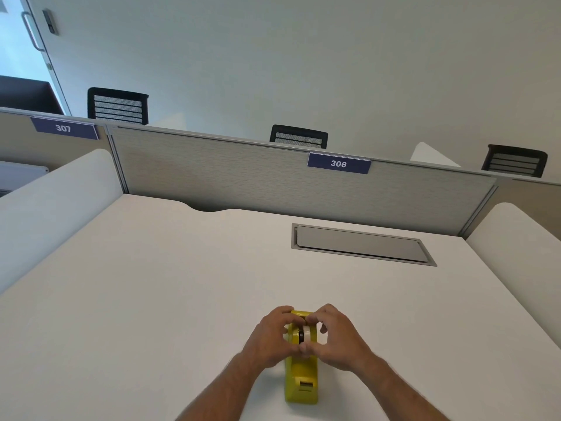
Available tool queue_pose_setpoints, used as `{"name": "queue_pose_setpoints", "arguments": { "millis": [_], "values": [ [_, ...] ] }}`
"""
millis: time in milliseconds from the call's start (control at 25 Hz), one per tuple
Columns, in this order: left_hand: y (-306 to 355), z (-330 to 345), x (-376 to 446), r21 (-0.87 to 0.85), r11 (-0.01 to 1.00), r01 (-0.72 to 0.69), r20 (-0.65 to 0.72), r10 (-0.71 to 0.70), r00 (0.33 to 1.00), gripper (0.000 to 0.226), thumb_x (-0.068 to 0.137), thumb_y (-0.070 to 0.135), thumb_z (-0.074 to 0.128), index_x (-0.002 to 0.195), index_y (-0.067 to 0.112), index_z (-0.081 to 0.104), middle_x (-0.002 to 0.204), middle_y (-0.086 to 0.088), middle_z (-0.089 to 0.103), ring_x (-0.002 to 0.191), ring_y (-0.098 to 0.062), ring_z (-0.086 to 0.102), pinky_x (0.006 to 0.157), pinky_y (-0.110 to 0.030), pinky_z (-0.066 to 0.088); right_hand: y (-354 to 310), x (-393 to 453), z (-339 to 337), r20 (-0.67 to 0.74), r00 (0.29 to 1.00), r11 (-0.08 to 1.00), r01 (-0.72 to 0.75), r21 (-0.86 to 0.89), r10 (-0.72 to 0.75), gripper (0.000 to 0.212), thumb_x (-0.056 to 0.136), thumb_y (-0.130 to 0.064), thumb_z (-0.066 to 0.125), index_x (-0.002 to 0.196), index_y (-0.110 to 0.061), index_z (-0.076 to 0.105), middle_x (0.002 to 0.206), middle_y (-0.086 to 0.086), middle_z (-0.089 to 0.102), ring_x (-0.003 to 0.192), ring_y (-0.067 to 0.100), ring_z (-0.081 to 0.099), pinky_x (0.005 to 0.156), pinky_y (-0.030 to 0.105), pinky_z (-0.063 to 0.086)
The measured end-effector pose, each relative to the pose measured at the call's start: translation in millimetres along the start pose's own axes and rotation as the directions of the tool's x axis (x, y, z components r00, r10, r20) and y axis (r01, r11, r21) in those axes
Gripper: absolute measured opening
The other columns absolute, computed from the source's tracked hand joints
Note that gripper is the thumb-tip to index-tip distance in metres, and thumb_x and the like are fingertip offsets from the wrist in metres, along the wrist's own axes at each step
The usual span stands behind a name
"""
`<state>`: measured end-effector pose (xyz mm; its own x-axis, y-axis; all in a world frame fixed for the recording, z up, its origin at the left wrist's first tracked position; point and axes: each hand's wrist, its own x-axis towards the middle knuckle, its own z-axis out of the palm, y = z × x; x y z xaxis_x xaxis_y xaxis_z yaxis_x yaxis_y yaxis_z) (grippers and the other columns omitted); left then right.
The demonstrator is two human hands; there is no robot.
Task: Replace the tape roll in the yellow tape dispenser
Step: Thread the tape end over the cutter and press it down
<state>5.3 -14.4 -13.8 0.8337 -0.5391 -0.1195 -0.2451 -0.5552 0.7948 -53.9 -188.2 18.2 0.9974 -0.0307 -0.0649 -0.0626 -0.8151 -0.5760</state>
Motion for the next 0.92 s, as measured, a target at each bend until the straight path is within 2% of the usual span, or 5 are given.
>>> {"name": "queue_pose_setpoints", "arguments": {
  "millis": [80,200,320,480,920],
  "values": [
    [-2.6,-1.3,-0.5,-0.039,0.999,-0.010,0.026,0.011,1.000,0.066,0.066,0.037,0.091,0.125,0.038,0.064,0.149,0.009,0.043,0.119,-0.014,0.054,0.099,-0.025,0.051,0.6,1.6,-0.5,0.032,0.999,1.000,0.001,-0.016,-0.001,0.065,0.060,-0.054,0.080,0.120,-0.034,0.062,0.108,-0.016,0.051,0.091,0.005,0.054,0.069,0.013,0.044],
    [-6.0,-5.4,-2.3,-0.099,0.995,-0.030,0.068,0.037,0.997,0.064,0.069,0.024,0.087,0.122,0.045,0.058,0.143,0.013,0.043,0.113,-0.007,0.053,0.088,-0.012,0.046,2.4,3.3,-1.0,0.048,0.999,0.998,0.019,-0.058,-0.017,0.067,0.060,-0.050,0.079,0.123,-0.035,0.061,0.109,-0.015,0.049,0.092,0.005,0.053,0.073,0.015,0.047],
    [-6.5,-7.9,-3.8,-0.165,0.986,-0.006,0.054,0.015,0.998,0.063,0.071,0.018,0.080,0.124,0.041,0.053,0.135,0.014,0.051,0.108,-0.014,0.061,0.077,-0.018,0.056,1.8,4.6,0.5,0.046,0.999,0.993,0.024,-0.118,-0.019,0.065,0.063,-0.049,0.080,0.123,-0.034,0.061,0.111,-0.015,0.047,0.096,0.006,0.052,0.080,0.019,0.051],
    [-8.4,-7.0,-4.0,-0.189,0.982,-0.017,0.045,0.026,0.999,0.072,0.076,0.012,0.079,0.139,0.032,0.048,0.140,0.009,0.050,0.112,-0.016,0.059,0.079,-0.016,0.054,-1.4,7.1,3.6,0.052,0.998,0.985,0.054,-0.163,-0.046,0.061,0.065,-0.053,0.079,0.120,-0.033,0.063,0.108,-0.013,0.046,0.096,0.007,0.051,0.076,0.020,0.050],
    [-8.4,-5.8,-3.6,-0.230,0.973,-0.011,0.035,0.019,0.999,0.063,0.076,0.015,0.079,0.128,0.039,0.052,0.131,0.016,0.052,0.105,-0.011,0.060,0.071,-0.009,0.053,0.9,5.0,5.4,-0.016,0.995,0.980,0.095,-0.176,-0.099,0.058,0.066,-0.055,0.073,0.119,-0.037,0.056,0.110,-0.017,0.058,0.094,0.004,0.052,0.079,0.021,0.050]
  ]
}}
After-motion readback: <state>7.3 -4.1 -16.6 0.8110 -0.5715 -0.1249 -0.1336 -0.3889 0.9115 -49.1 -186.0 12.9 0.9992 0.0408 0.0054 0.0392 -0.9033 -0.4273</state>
